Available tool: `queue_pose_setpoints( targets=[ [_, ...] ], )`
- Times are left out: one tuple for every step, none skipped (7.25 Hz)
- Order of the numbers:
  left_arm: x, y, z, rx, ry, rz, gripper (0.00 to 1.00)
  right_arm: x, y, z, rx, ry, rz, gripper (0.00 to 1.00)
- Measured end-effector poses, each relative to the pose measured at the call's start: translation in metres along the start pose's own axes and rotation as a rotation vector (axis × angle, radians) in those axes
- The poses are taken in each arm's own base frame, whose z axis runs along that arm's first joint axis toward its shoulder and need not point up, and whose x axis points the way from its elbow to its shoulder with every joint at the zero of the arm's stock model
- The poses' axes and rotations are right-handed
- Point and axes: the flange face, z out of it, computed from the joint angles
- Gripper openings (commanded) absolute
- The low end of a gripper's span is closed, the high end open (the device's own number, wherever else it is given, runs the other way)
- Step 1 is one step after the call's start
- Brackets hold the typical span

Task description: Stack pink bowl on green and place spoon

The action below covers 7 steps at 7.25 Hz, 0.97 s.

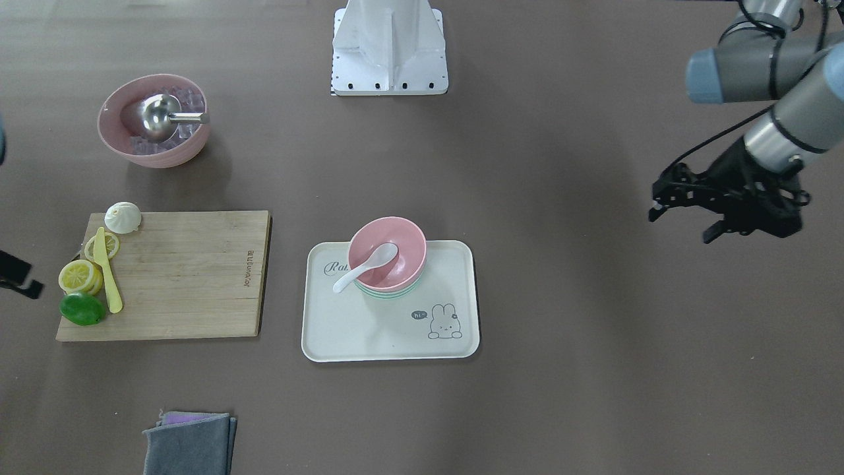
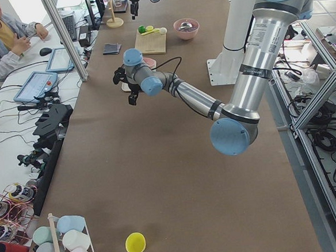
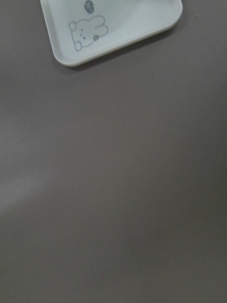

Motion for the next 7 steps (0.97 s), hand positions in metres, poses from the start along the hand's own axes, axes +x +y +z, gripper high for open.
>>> queue_pose_setpoints(
  targets=[
    [-0.064, 0.031, -0.016, -0.01, -0.022, 0.044, 0.98, 0.075, 0.006, -0.012, 0.001, 0.025, -0.059, 1.0],
    [-0.119, 0.07, -0.024, -0.029, -0.044, 0.073, 0.98, 0.129, 0.016, -0.022, 0.005, 0.042, -0.106, 1.0],
    [-0.155, 0.11, -0.025, -0.056, -0.058, 0.073, 0.98, 0.158, 0.022, -0.031, 0.014, 0.053, -0.128, 1.0],
    [-0.171, 0.135, -0.024, -0.073, -0.063, 0.053, 0.98, 0.169, 0.024, -0.036, 0.021, 0.059, -0.138, 1.0],
    [-0.174, 0.144, -0.025, -0.07, -0.063, 0.015, 0.98, 0.173, 0.025, -0.039, 0.025, 0.061, -0.144, 1.0],
    [-0.173, 0.146, -0.026, -0.059, -0.067, -0.021, 0.98, 0.175, 0.027, -0.04, 0.026, 0.062, -0.145, 1.0],
    [-0.172, 0.147, -0.027, -0.05, -0.071, -0.039, 0.98, 0.178, 0.03, -0.038, 0.025, 0.065, -0.143, 1.0]
  ],
)
